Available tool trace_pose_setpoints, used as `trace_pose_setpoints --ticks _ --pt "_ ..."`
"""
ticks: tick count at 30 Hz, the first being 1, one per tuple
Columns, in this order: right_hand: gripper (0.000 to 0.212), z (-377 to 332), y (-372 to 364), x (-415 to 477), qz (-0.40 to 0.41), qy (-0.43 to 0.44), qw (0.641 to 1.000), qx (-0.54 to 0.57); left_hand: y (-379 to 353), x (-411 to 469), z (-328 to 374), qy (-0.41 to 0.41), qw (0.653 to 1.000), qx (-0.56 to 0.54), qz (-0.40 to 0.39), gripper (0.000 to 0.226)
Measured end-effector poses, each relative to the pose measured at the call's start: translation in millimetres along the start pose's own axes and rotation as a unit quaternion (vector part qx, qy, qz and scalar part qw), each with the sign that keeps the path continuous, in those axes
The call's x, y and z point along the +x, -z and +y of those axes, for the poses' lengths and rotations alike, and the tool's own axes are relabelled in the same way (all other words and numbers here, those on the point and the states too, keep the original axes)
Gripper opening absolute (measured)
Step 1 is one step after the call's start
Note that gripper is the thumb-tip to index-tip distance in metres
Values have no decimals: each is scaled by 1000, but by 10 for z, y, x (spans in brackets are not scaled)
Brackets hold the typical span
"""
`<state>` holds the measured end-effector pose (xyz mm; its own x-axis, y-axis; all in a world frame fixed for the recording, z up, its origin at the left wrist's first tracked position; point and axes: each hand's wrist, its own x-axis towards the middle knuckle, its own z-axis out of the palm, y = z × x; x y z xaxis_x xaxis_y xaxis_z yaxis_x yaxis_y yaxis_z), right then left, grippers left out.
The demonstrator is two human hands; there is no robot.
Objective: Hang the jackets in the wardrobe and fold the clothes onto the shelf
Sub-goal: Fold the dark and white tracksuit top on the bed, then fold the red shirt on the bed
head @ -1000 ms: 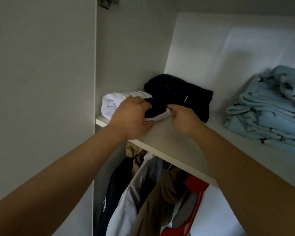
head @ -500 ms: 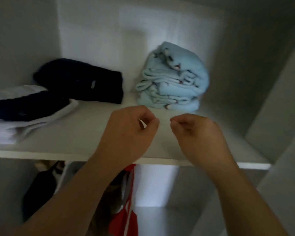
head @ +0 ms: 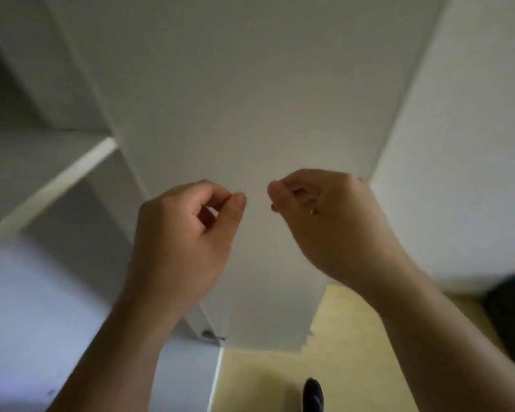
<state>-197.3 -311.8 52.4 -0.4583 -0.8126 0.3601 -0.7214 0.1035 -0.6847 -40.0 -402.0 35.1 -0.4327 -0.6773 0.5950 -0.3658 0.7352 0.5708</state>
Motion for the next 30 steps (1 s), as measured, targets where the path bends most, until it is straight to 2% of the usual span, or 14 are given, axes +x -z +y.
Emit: trace_pose_setpoints --ticks 4,9,15,23,30 --pt "31 602 727 -553 84 -118 988 -50 -865 -34 564 -61 988 -79 -115 23" --pt "31 1369 1693 -1331 191 -234 950 -82 -1847 -245 1506 -165 943 -140 -254 21" --pt "30 2340 2790 -2146 303 -323 890 -112 -3094 -561 2742 -256 893 -180 -324 27" --pt "30 3535 4208 -2892 324 -412 837 -159 -4724 -930 4296 -287 848 -208 -394 21" --pt "32 4797 4990 -2998 317 -494 796 -147 -6263 -978 5168 -296 808 -213 -463 20"
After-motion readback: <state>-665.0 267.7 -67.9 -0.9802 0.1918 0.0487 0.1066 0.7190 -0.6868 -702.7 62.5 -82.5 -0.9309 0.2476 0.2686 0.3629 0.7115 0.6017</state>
